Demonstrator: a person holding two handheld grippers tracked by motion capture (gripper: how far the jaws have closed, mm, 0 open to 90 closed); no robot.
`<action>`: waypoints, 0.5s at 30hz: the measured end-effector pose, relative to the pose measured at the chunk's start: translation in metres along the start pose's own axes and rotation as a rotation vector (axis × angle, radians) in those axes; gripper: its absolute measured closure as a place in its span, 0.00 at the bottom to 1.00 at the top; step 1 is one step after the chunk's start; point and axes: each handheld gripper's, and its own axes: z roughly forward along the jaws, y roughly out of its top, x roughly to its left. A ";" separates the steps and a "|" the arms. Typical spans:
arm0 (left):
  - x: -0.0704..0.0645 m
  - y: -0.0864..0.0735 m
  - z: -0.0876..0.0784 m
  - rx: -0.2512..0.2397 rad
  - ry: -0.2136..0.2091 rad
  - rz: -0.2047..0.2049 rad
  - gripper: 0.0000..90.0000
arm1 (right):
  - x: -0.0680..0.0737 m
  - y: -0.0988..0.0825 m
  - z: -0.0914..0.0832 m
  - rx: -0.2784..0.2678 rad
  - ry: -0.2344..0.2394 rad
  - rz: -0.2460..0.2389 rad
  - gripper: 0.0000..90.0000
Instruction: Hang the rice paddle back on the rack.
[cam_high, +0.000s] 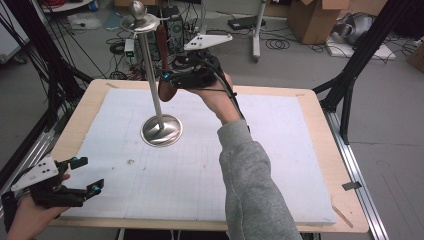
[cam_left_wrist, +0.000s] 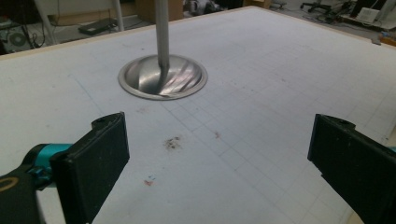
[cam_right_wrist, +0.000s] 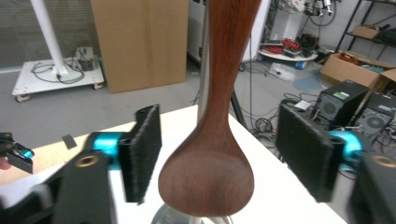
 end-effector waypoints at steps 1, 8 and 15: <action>0.000 0.000 0.002 0.004 0.000 0.005 0.06 | 0.000 -0.002 0.000 -0.001 -0.001 0.000 0.30; 0.001 0.005 0.010 -0.004 -0.014 0.006 0.07 | -0.001 -0.011 -0.005 0.021 -0.009 0.010 0.14; 0.001 0.009 0.026 0.009 -0.041 0.019 0.07 | 0.001 -0.017 -0.016 0.051 -0.030 -0.013 0.01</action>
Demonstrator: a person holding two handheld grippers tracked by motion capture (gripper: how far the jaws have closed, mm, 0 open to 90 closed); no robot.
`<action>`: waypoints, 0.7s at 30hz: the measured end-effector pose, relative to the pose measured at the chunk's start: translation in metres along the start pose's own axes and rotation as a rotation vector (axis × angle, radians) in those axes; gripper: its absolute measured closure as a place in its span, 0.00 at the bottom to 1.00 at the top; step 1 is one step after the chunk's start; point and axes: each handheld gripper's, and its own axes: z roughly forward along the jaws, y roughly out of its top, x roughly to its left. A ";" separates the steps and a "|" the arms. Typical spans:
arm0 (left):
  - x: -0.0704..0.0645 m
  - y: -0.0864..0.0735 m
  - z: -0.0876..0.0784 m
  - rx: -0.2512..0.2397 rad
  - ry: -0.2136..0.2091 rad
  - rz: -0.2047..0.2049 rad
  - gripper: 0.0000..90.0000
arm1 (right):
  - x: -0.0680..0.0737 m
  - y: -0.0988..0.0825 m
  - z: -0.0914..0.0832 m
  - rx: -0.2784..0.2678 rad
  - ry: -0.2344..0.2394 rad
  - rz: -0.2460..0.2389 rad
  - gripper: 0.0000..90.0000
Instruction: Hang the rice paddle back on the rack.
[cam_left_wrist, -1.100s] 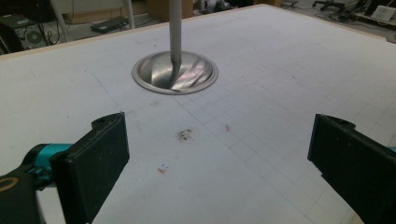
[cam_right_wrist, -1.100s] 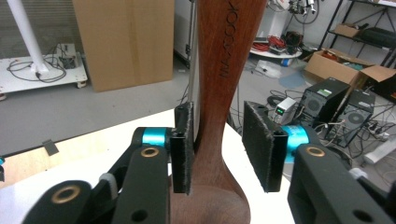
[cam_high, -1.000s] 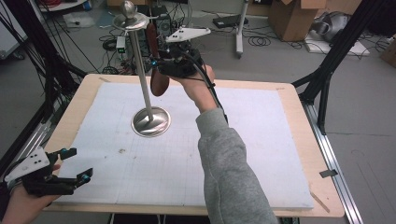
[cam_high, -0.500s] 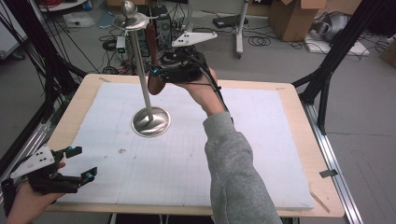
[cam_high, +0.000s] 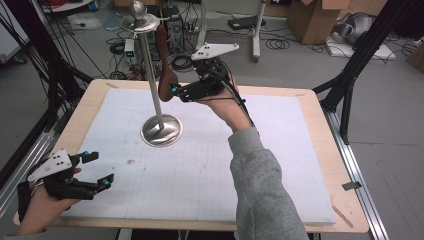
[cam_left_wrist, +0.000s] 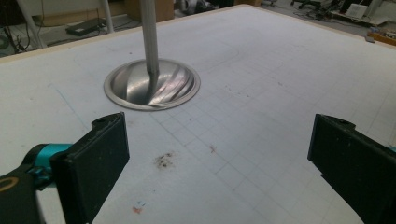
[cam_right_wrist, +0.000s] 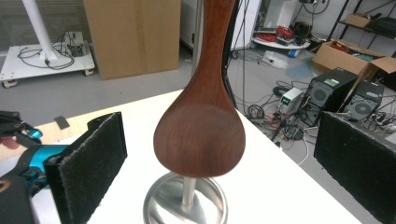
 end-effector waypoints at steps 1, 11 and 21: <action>0.000 0.000 0.002 0.000 -0.003 -0.001 0.07 | 0.000 -0.001 -0.003 -0.003 -0.008 -0.013 0.01; -0.003 0.006 0.024 0.010 -0.035 0.011 0.07 | -0.009 -0.018 -0.019 0.021 -0.032 -0.003 0.01; -0.004 0.011 0.023 -0.030 -0.020 0.025 0.07 | -0.013 -0.030 -0.029 0.039 -0.021 -0.009 0.01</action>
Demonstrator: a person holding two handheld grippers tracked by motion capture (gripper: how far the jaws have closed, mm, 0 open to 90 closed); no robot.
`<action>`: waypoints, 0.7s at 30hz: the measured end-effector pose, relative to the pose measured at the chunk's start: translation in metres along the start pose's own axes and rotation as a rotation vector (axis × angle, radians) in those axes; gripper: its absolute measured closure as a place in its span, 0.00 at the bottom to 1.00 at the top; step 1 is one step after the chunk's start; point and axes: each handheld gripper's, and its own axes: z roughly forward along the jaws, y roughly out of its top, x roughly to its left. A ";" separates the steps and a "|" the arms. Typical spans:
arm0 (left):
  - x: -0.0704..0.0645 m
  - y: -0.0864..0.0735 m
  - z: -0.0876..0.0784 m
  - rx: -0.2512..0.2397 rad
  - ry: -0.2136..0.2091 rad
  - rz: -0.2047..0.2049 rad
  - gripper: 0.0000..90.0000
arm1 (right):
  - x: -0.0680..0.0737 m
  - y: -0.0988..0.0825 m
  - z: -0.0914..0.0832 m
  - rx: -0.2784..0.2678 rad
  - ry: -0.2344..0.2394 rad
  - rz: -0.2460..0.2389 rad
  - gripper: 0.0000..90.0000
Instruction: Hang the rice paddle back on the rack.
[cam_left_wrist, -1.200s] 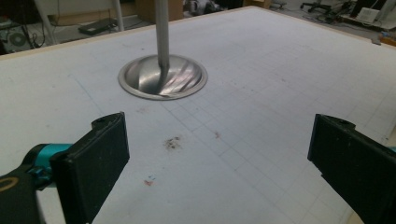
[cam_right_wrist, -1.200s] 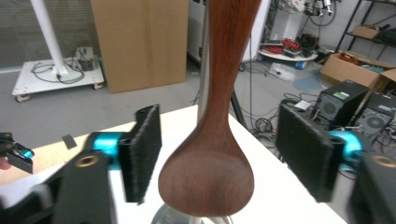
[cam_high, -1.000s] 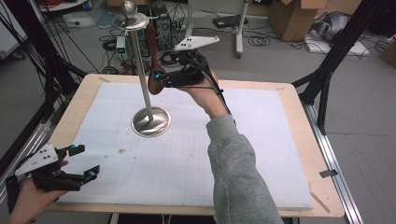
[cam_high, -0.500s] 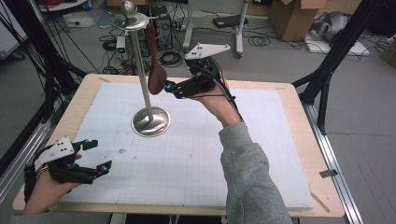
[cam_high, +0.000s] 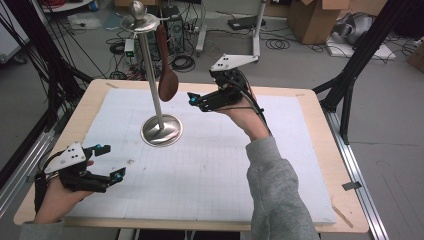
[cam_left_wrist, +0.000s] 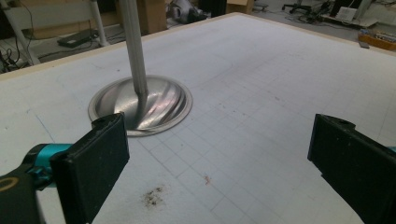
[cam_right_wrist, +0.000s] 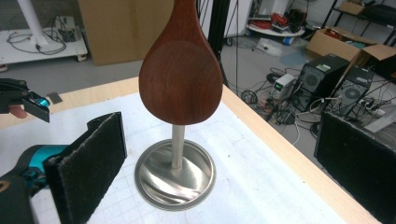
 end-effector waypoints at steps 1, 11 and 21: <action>0.000 0.000 0.000 0.002 -0.003 0.003 0.07 | 0.000 -0.002 -0.001 -0.006 0.005 0.006 0.01; -0.001 -0.003 0.008 0.022 -0.008 0.007 0.07 | -0.004 -0.031 -0.010 -0.010 0.046 0.031 0.01; 0.001 -0.003 0.011 0.004 -0.033 -0.012 0.07 | -0.014 -0.063 -0.019 0.032 0.041 0.062 0.01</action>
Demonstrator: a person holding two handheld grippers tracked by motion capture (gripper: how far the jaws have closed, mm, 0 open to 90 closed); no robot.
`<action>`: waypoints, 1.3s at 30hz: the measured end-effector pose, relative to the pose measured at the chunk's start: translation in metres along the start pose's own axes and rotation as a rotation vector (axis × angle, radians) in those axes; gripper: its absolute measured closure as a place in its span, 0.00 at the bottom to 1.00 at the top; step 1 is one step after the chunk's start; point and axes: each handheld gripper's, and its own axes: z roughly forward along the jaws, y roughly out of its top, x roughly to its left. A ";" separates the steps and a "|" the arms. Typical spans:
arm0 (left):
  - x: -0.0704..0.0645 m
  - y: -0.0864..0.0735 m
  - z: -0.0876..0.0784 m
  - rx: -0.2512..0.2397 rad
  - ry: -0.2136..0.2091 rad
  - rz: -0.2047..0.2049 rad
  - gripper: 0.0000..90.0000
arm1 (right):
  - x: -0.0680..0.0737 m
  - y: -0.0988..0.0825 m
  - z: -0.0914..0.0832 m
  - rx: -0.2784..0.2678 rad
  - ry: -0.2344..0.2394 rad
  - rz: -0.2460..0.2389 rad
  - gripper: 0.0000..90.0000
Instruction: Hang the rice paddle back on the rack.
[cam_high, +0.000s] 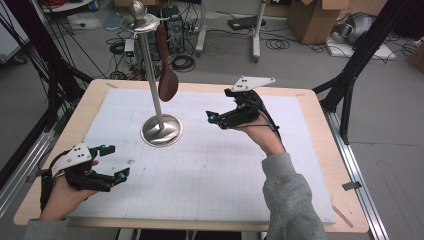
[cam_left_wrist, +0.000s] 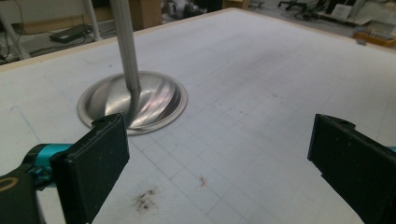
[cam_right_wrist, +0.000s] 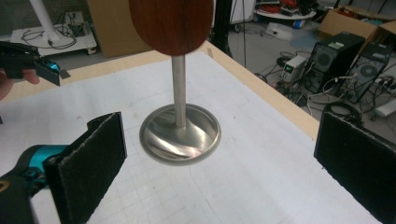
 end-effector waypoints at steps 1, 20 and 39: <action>0.000 0.000 0.001 0.000 0.001 -0.001 0.07 | -0.001 -0.003 -0.001 -0.003 0.002 0.004 0.01; 0.002 -0.002 0.009 0.021 0.000 -0.004 0.07 | 0.013 -0.054 -0.028 -0.040 0.053 0.005 0.01; 0.000 0.002 0.002 -0.043 -0.038 -0.030 0.07 | 0.022 -0.101 -0.047 -0.059 0.084 0.090 0.01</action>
